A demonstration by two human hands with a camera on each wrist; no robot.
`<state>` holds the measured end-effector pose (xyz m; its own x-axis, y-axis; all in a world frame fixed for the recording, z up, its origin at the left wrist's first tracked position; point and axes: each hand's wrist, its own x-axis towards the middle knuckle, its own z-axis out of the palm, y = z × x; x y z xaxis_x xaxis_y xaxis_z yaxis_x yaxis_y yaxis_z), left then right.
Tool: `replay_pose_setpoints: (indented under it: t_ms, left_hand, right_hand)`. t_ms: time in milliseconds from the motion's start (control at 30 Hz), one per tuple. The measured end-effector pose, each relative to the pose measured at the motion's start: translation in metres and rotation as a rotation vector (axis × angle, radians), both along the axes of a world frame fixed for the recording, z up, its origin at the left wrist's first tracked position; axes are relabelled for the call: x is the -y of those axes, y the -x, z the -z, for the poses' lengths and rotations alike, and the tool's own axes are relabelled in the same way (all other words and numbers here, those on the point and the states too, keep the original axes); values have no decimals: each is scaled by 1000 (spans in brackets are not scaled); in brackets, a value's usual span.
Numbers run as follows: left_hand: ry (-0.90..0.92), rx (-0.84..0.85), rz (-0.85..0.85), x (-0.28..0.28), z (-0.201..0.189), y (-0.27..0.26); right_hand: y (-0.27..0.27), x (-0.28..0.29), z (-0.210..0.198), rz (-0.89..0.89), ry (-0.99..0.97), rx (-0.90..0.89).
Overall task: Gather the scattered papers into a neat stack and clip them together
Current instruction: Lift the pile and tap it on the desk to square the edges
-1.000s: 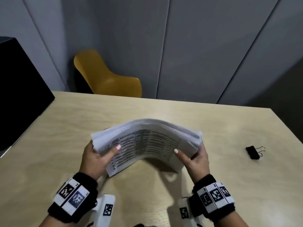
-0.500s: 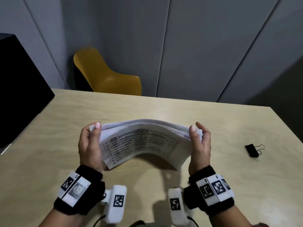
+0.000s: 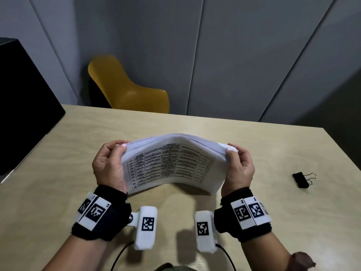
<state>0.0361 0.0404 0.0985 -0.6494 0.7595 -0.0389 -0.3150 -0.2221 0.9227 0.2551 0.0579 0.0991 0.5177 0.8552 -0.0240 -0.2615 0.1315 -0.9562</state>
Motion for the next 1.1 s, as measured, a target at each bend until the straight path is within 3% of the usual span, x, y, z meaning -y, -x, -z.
replay_pose_setpoints:
  t_ms: [167, 267, 467, 667, 833, 1100]
  left_hand:
    - [-1, 36, -101, -2, -8, -4]
    - [16, -27, -110, -2, -8, -9]
    - [94, 17, -100, -7, -1, -4]
    - [28, -40, -96, -10, 2, 1]
    - [-2, -197, -127, -12, 8, 7]
    - [101, -181, -157, -16, 4, 4]
  right_hand:
    - [-2, -7, 4, 88, -16, 73]
    - [1, -6, 4, 82, 15, 135]
    - [1, -13, 1, 95, 69, 104]
    - [-1, -14, 7, 97, 67, 100]
    - [-2, -14, 10, 104, 29, 101]
    - [-2, -19, 13, 129, 32, 161]
